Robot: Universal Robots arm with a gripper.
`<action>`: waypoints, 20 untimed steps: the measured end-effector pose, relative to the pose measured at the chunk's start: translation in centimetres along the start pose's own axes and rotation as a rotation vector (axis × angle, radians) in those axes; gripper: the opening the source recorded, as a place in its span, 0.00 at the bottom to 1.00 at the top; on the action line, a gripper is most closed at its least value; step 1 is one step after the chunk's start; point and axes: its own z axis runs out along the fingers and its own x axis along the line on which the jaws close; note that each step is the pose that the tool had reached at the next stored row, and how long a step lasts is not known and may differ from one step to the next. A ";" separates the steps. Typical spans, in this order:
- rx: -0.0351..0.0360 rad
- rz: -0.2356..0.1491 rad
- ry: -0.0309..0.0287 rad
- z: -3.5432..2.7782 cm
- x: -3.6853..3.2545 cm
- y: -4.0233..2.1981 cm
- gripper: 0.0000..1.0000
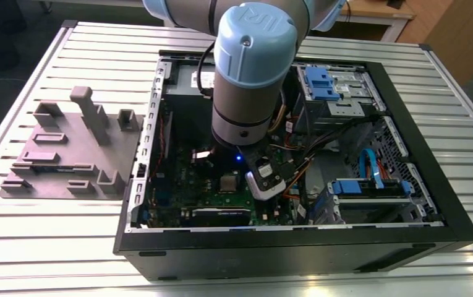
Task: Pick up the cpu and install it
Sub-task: 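Place the cpu into insertion slot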
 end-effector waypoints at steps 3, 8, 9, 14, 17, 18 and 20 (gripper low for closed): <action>0.0000 0.000 0.0001 -0.01 0.00 0.00 0.45; 0.0000 0.000 0.0001 0.00 0.00 0.00 0.46; 0.0002 0.000 0.0001 0.01 0.00 0.00 0.53; 0.0000 0.000 0.0000 0.03 0.03 0.00 0.53; 0.0000 0.000 -0.0003 0.03 0.19 0.00 0.53; 0.0001 0.000 -0.0002 0.03 0.21 0.00 0.53; 0.0001 0.000 -0.0003 0.03 0.23 0.00 0.53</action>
